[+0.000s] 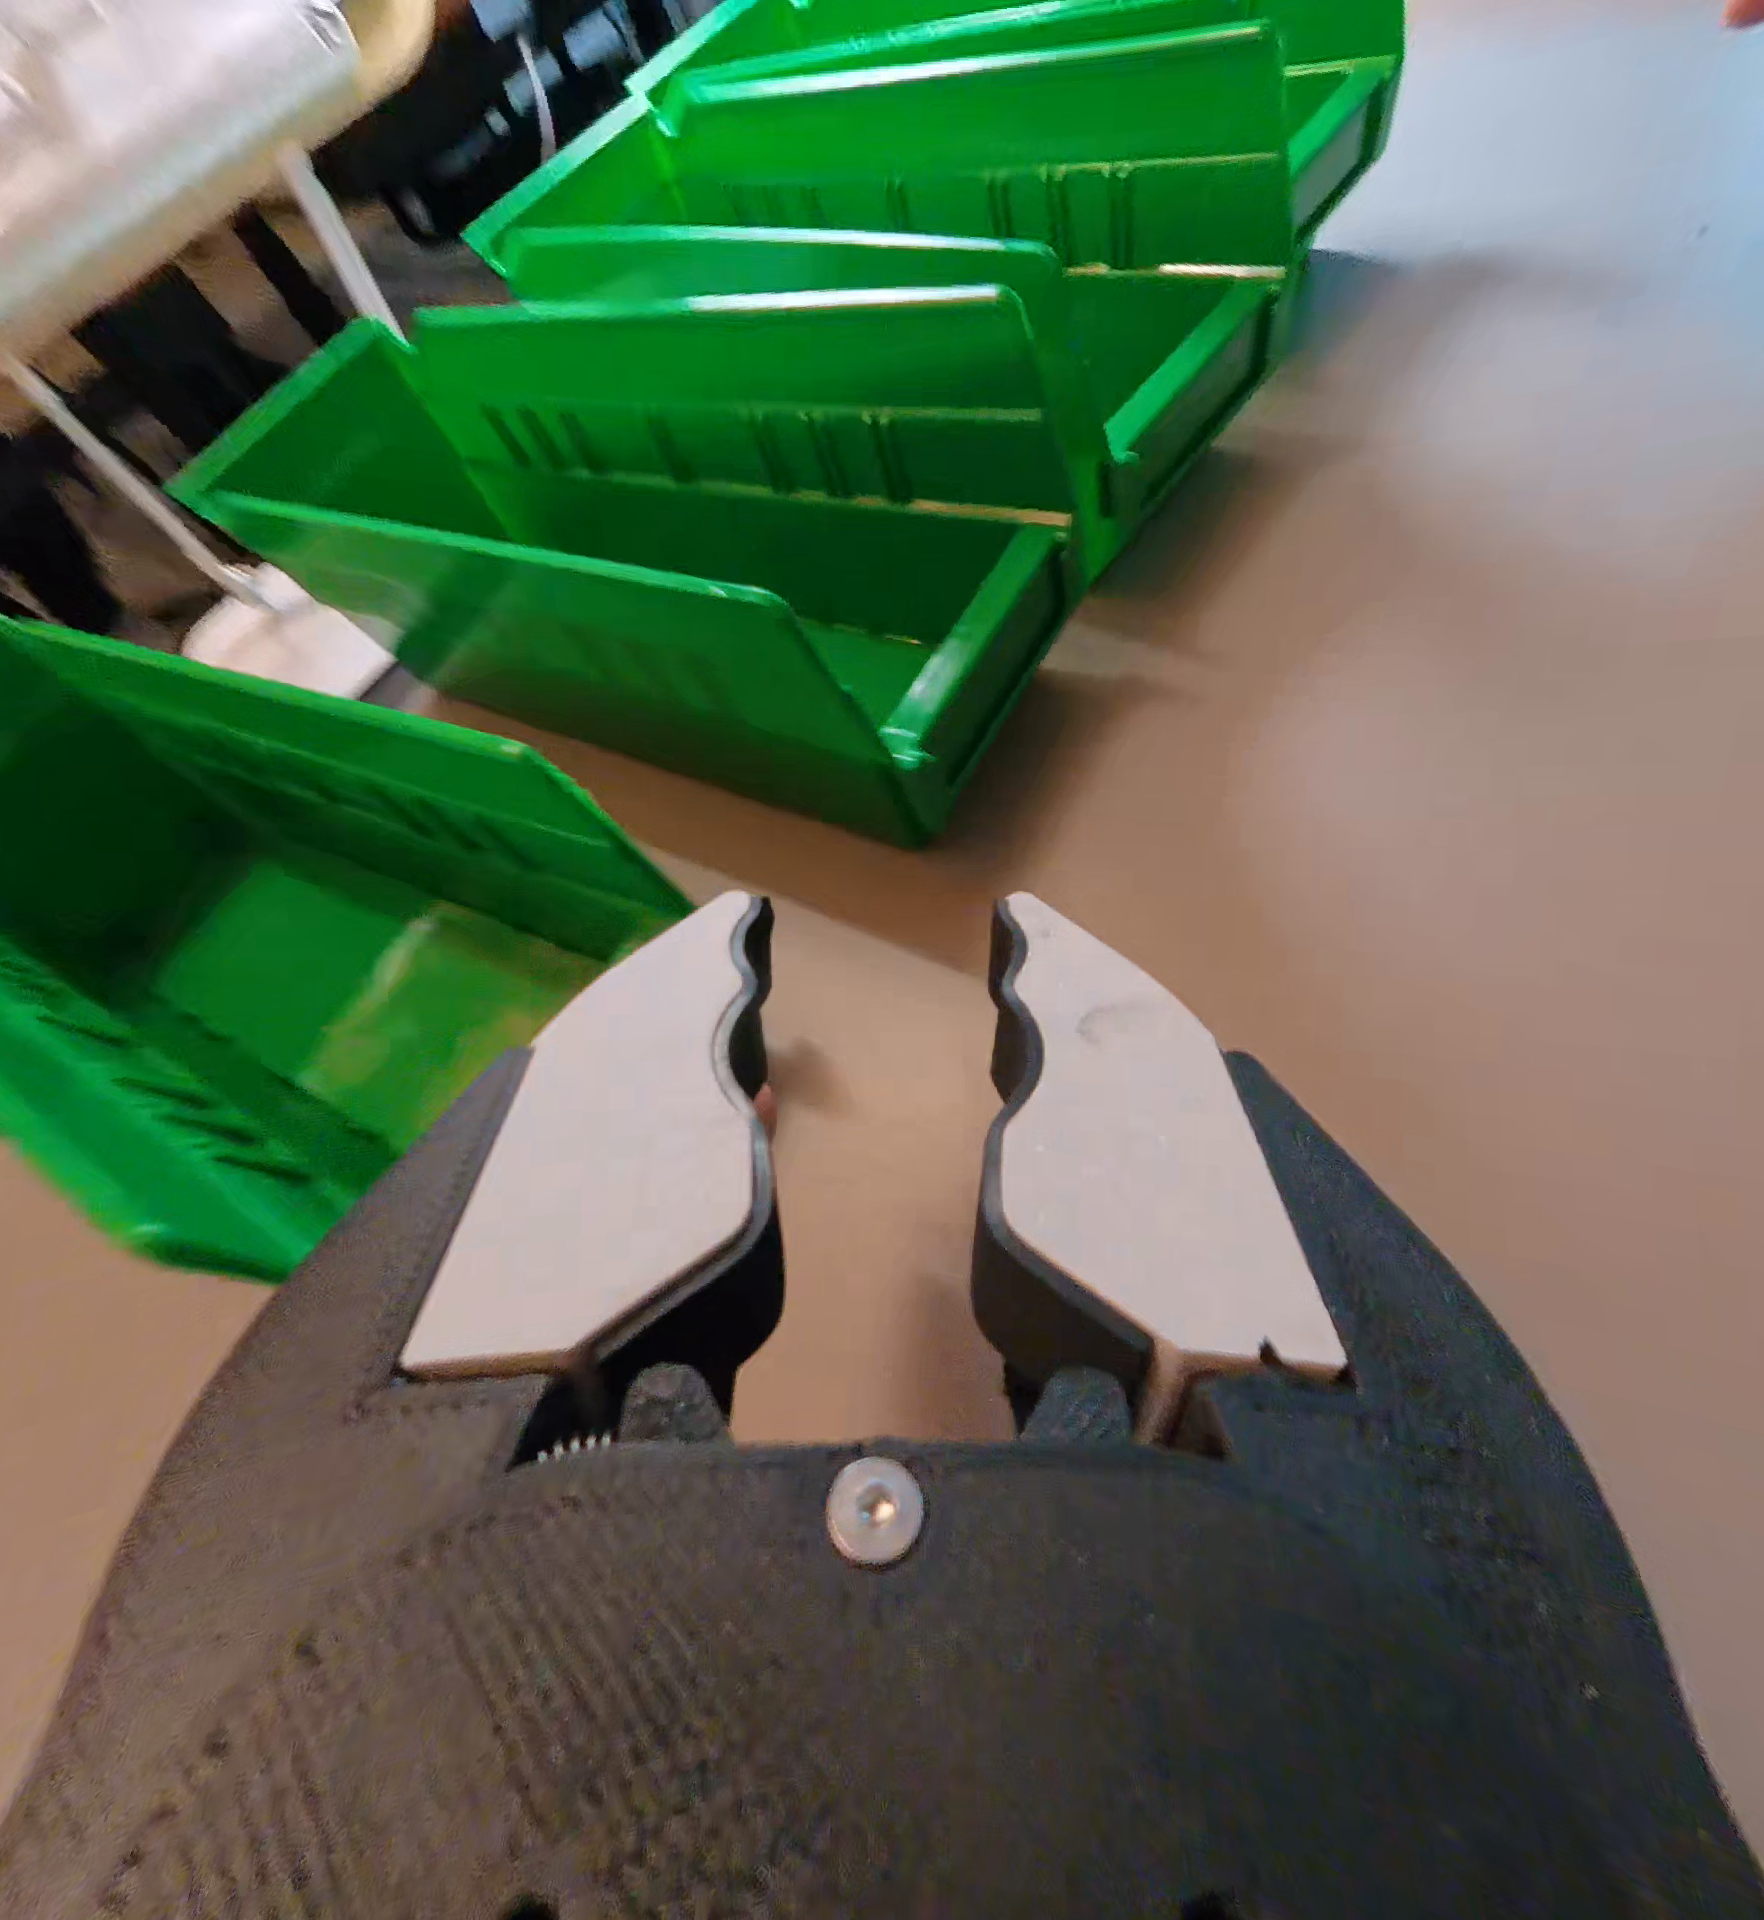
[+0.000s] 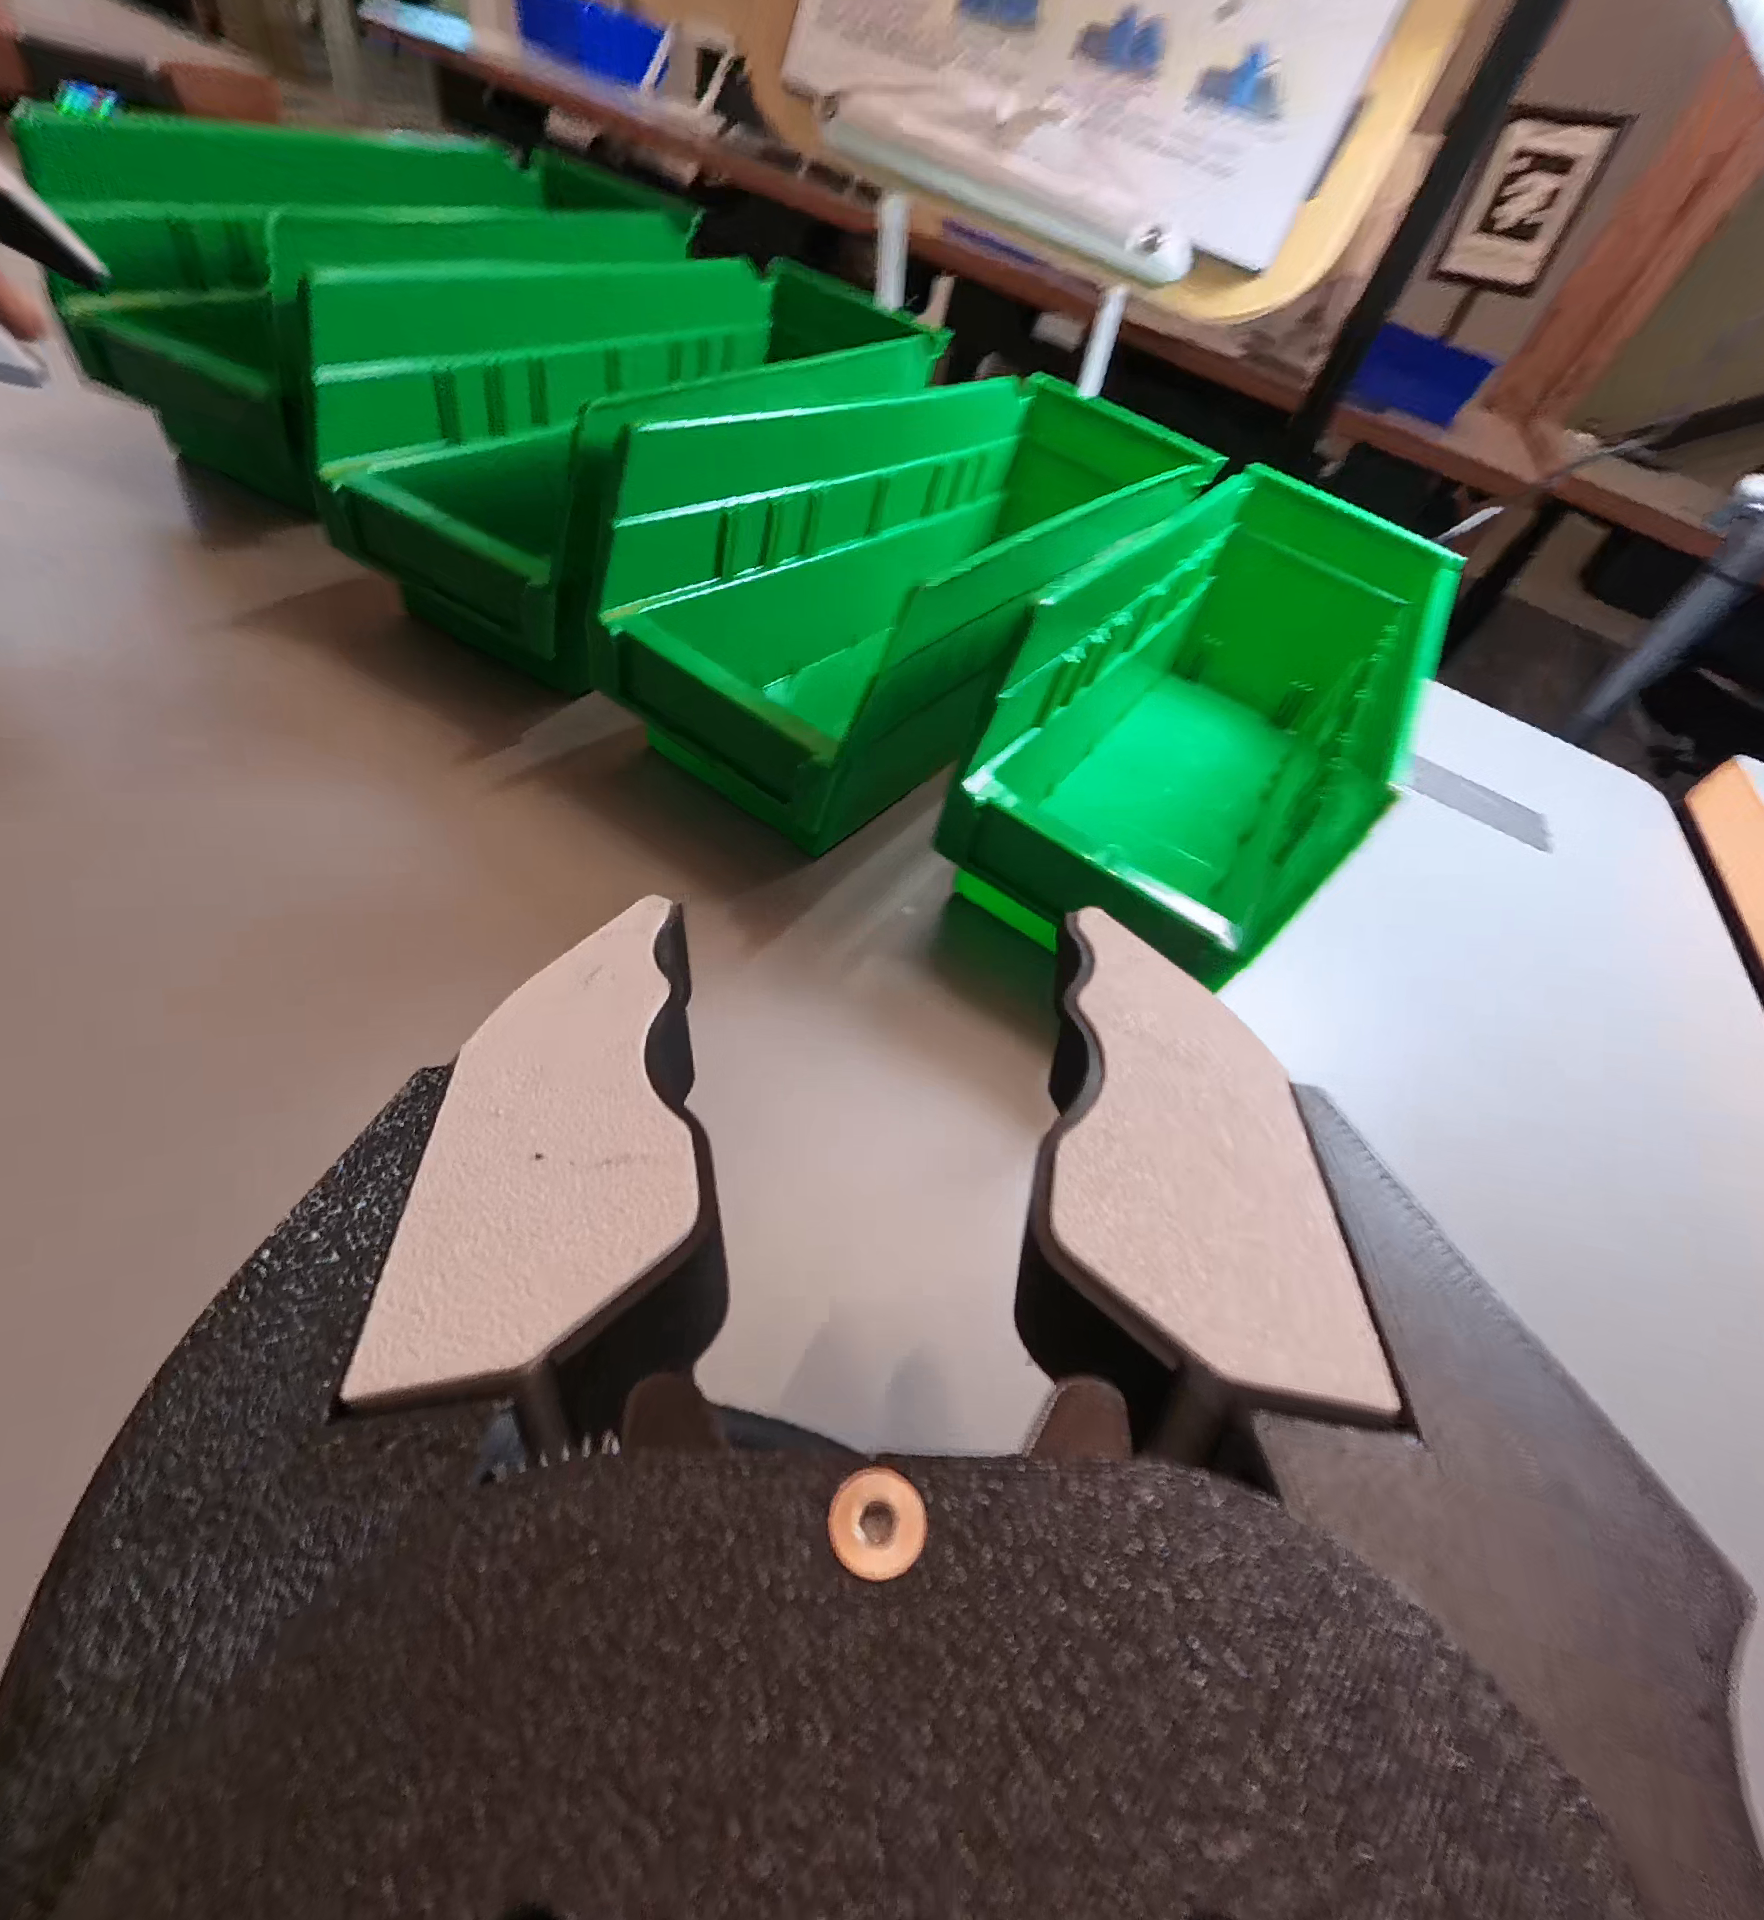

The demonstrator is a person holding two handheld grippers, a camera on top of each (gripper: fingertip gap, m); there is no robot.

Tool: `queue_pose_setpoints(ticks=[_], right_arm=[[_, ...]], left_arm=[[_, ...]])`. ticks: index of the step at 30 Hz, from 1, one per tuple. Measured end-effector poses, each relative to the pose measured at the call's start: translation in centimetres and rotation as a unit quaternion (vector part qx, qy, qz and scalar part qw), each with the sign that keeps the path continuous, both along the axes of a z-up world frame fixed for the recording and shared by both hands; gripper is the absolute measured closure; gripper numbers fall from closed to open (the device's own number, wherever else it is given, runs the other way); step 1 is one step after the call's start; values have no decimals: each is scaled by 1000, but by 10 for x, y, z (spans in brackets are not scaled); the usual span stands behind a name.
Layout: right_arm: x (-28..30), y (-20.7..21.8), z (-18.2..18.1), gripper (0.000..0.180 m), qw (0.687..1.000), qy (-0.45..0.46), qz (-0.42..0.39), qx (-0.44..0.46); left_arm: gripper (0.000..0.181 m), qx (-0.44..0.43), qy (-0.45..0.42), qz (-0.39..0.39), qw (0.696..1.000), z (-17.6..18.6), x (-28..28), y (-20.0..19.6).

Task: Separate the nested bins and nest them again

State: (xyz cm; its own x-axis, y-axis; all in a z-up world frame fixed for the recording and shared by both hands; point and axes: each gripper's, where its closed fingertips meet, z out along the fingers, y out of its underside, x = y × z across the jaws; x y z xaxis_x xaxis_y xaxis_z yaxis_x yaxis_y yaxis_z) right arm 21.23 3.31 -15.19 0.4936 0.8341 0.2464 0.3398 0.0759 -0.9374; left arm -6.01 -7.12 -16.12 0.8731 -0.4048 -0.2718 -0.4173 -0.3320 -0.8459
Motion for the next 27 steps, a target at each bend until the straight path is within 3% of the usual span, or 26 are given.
queue_pose_setpoints(ticks=[3,9,14,18,21,27], right_arm=[[-19,-8,1,117,999,-19,36,5],[-84,-20,-7,126,979,-127,142,70],[-130,-16,-23,125,932,-270,198,135],[-149,8,-51,127,909,-332,197,156],[-155,20,-54,148,907,-332,183,185],[-155,14,-55,150,890,-332,224,218]], left_arm=[[153,7,-12,-7,1000,-6,20,9],[149,52,184,-55,980,-3,67,44],[139,-35,302,-40,952,-30,67,81],[146,-71,336,-18,939,-52,50,95],[144,-68,351,-7,934,-54,36,98],[146,-78,339,-12,937,-54,28,84]])
